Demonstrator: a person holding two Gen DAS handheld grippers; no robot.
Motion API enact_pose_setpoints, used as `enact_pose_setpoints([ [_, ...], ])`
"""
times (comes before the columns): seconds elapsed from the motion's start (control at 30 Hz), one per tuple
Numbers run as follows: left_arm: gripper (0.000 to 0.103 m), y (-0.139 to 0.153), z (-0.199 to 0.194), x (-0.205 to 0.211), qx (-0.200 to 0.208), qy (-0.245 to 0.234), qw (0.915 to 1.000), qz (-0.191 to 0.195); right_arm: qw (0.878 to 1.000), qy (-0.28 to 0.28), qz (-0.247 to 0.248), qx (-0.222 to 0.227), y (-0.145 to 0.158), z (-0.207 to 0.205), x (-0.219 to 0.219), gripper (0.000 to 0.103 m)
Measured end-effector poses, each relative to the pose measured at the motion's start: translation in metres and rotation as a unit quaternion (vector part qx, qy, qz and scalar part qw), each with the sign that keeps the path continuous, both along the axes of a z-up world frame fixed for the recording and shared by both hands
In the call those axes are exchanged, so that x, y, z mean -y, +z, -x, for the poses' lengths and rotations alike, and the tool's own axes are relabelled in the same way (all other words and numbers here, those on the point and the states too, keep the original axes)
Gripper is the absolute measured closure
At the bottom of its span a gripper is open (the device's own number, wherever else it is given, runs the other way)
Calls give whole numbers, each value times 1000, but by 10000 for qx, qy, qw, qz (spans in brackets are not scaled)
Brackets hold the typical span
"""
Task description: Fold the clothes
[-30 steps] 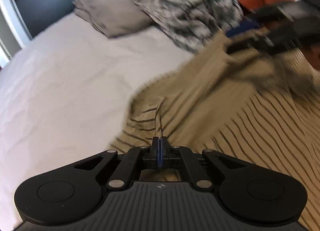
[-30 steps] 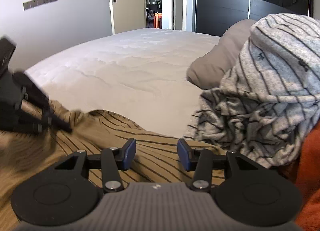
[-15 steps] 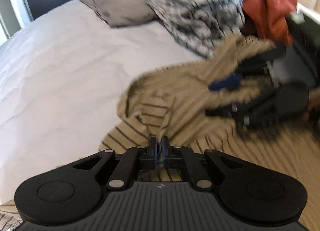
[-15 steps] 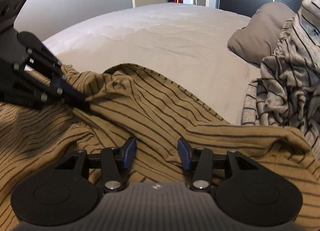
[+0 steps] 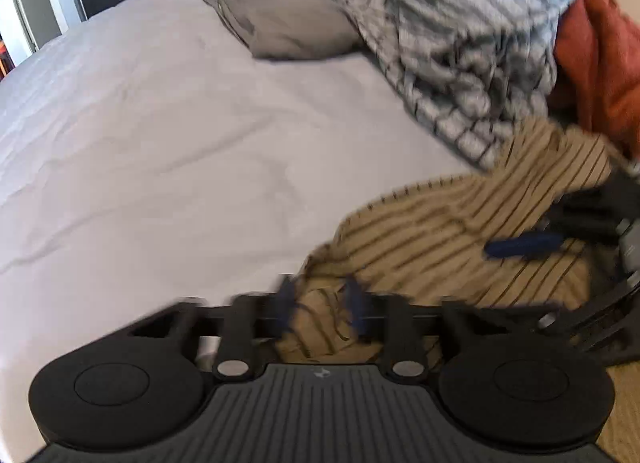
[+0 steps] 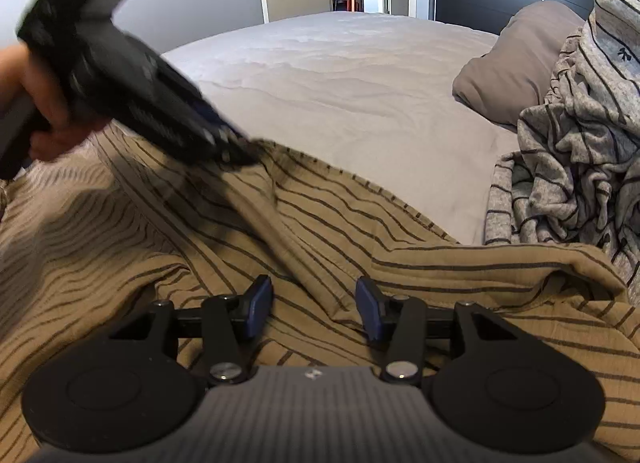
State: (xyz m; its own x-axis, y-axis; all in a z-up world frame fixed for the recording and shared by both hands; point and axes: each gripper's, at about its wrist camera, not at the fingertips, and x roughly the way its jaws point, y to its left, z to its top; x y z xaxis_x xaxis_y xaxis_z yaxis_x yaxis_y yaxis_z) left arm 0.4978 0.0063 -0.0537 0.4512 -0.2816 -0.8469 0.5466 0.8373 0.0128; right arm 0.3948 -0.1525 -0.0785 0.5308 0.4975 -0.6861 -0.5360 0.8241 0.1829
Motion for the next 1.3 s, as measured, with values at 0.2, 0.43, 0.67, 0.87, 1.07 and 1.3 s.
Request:
enact_pose_setpoints([
  [0.2,99,2,7,-1,250,2,9997,-5,9962,-239,46,833,46,-8,51,53],
  [0.43,99,7,6,1,308,8,9995,-59,9968,-623,480,-150,49,-76,97,53],
  [0.67,100,18,9,1,550,-14,9984,-111,9932,78,1154,-123,18,-60,80,89],
  [0.87,101,44,8,7,1144,130,9933,-122,9867,-185,1335,909,58,-44,82,95],
  [1.07,101,67,-15,20,1713,521,9832,-339,9673,-694,1932,1489,71,-54,78,95],
  [1.3,103,44,-40,26,1034,382,9932,-366,9648,-718,2233,1193,37,-68,71,94],
])
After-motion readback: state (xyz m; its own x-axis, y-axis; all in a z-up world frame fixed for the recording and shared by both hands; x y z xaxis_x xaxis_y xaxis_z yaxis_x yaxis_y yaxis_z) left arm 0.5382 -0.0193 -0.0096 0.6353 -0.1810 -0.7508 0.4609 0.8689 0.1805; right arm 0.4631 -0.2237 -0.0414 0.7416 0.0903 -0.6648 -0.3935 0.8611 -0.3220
